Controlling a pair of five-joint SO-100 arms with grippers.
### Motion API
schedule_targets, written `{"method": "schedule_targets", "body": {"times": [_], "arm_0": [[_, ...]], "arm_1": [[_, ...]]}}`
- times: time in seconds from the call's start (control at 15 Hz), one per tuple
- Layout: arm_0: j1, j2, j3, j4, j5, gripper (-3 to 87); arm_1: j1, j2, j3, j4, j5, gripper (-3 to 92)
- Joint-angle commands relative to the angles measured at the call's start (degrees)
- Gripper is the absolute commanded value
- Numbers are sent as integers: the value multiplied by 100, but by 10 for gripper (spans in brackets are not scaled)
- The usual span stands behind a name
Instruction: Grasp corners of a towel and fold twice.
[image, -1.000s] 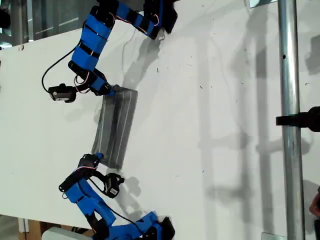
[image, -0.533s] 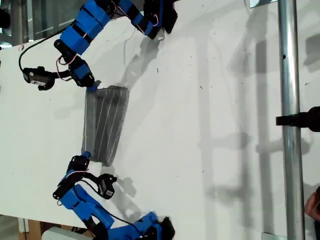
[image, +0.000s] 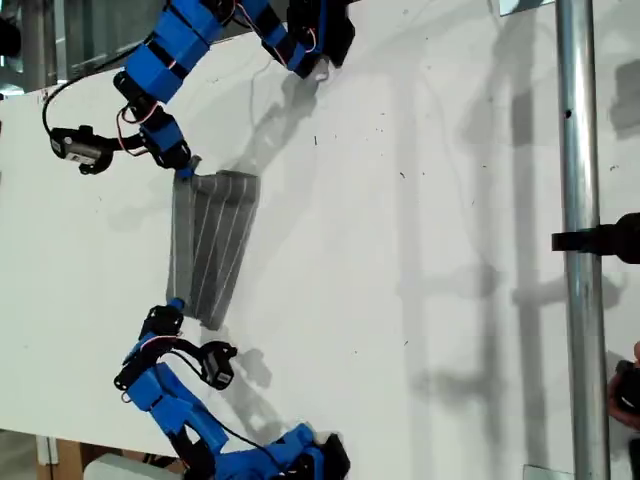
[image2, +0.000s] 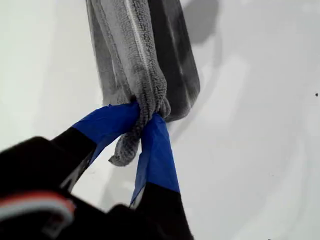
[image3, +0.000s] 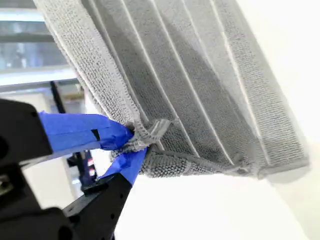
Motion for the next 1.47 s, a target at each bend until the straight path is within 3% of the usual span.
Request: {"method": "schedule_targets", "body": {"times": [0.0,0.2,0.33,0.67,0.87,1.07,1.2,1.4], "arm_0": [[-193,-220,-9,229,-220,-29],[-176,-334,18,519,-343,-29],[-281,-290,-413,747,-264,-29],[-642,70,-545,-264,-35,-29],[-756,237,-536,-483,44,-29],[-659,220,-272,-79,-35,-29],[-580,44,-79,545,-272,-29],[-308,105,659,914,-457,-29]], "arm_1": [[-167,-264,272,-343,132,-2],[-475,-756,457,-686,343,-2],[-105,-800,97,-580,308,-2],[940,-686,-809,-747,-18,-2],[1257,-527,-1248,-527,-220,-2],[861,-334,-686,-378,-132,-2],[387,-422,44,-466,193,-2],[-202,-721,650,-589,703,-2]]}}
